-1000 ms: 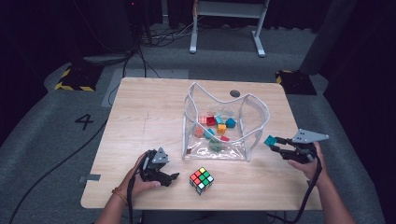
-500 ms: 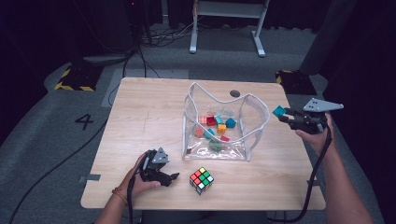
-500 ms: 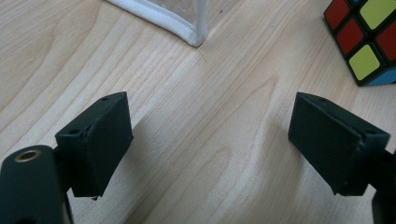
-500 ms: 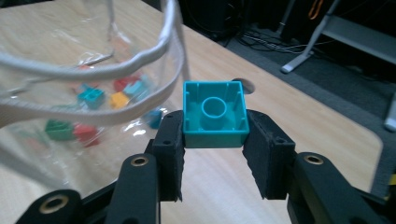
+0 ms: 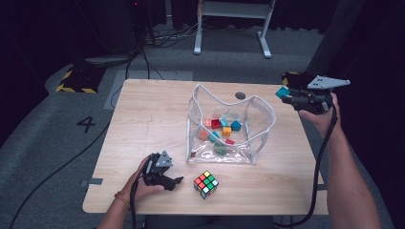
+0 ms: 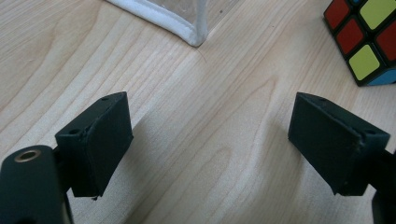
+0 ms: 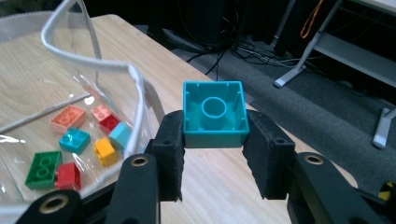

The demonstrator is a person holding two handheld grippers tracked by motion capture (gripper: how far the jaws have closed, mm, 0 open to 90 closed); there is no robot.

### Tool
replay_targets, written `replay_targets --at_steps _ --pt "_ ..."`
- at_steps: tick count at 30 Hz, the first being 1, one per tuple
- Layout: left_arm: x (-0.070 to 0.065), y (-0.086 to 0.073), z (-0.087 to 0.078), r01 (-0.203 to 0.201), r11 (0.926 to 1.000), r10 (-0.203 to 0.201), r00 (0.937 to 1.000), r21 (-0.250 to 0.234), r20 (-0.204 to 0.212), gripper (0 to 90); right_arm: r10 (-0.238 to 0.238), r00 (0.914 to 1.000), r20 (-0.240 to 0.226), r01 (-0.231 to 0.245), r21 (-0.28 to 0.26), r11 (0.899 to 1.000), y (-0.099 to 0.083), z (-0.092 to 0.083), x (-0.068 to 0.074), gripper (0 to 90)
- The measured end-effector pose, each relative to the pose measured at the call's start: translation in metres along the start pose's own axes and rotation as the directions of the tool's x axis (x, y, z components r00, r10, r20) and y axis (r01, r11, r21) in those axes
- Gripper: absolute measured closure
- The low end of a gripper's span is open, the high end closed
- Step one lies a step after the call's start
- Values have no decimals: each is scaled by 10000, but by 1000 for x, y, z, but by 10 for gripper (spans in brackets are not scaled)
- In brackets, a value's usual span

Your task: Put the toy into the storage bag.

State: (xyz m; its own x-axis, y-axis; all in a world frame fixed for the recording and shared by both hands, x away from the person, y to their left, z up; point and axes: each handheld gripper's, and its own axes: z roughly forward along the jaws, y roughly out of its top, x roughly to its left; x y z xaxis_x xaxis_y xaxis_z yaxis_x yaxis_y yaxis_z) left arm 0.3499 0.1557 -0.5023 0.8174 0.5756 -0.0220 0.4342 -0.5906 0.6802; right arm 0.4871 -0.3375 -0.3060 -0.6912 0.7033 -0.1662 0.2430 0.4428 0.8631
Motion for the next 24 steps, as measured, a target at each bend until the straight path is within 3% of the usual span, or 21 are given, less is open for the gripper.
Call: replay_targets --at_steps 7,12,15,17,20,24 --pt "0 0 0 -11 10000 11 10000 9 -25 137 -537 9965 -634 540 30 9985 16 8 23 594" --pt "0 0 0 -16 10000 16 10000 15 -25 137 -981 9862 -1331 991 15 9951 23 13 41 594" --pt "0 0 0 3 10000 -3 10000 3 9 137 -1474 9710 -1885 1500 -4 9887 28 18 55 594" --pt "0 0 0 3 10000 -3 10000 0 8 137 -2018 9552 -2166 2046 -99 9788 32 23 64 594" --pt "0 0 0 -3 10000 3 10000 7 -2 137 -2310 9429 -2399 2417 159 9702 36 32 73 594" --pt "0 0 0 -4 10000 4 10000 7 -4 137 -2780 9147 -2934 3042 466 9515 43 46 87 594"
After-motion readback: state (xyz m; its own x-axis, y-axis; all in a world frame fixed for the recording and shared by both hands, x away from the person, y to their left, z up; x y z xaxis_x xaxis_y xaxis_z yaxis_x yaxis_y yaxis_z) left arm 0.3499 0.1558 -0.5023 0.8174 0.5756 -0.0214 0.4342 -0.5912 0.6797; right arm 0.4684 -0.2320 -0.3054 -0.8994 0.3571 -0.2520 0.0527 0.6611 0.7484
